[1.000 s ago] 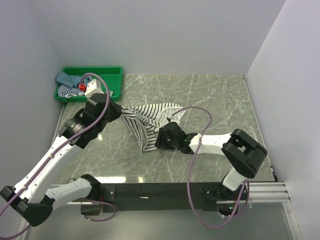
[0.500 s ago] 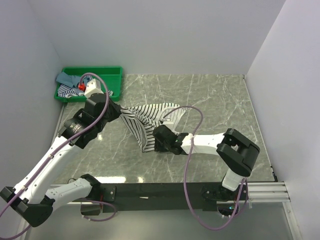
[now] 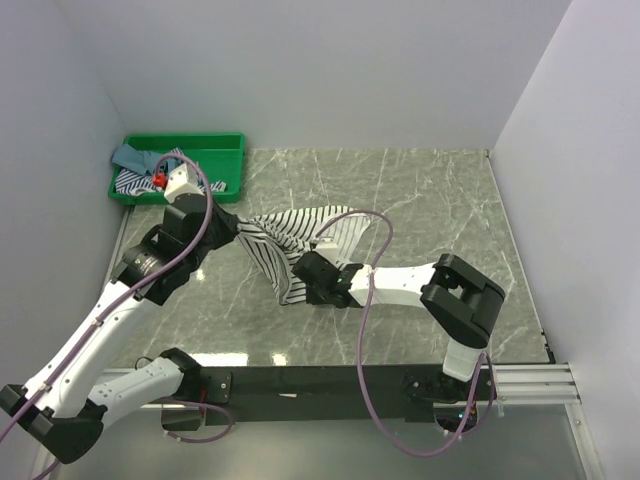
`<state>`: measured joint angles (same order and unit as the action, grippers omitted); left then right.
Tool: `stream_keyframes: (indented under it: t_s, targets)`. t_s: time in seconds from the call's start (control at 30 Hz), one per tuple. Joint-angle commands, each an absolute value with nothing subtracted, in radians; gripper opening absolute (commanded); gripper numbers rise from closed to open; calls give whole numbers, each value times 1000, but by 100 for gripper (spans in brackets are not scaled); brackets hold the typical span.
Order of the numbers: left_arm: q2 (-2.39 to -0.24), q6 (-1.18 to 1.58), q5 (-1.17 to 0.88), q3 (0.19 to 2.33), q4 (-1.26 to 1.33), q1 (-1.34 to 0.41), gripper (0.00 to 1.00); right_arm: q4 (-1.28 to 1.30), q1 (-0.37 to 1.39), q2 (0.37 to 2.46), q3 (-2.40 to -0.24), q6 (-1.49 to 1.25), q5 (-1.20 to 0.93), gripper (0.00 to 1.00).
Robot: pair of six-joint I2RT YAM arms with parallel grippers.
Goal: Fold and stack the tank tops
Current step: Flatten the tank top out
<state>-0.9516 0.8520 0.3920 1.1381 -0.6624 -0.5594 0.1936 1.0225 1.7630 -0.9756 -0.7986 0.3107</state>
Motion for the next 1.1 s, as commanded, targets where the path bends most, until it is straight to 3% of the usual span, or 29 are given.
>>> stream_keyframes:
  t_s: [0.0, 0.17, 0.27, 0.5, 0.77, 1.07]
  targets:
    - [-920, 827, 370, 1131, -620, -543, 0, 262, 1026, 1769, -968, -825, 333, 0]
    - [-900, 795, 347, 1160, -618, -489, 0, 381, 1005, 1584, -963, -816, 414, 0]
    - [-881, 770, 341, 1209, -618, -448, 0, 484, 973, 1366, -979, -802, 474, 0]
    - [-830, 764, 302, 1347, -603, -419, 1, 673, 917, 936, -1231, -710, 567, 0]
    - [-810, 822, 178, 1563, -520, -419, 1, 707, 917, 859, -1521, -598, 610, 0]
    - [-874, 865, 196, 1615, -400, -419, 1, 674, 894, 995, -1744, -469, 651, 0]
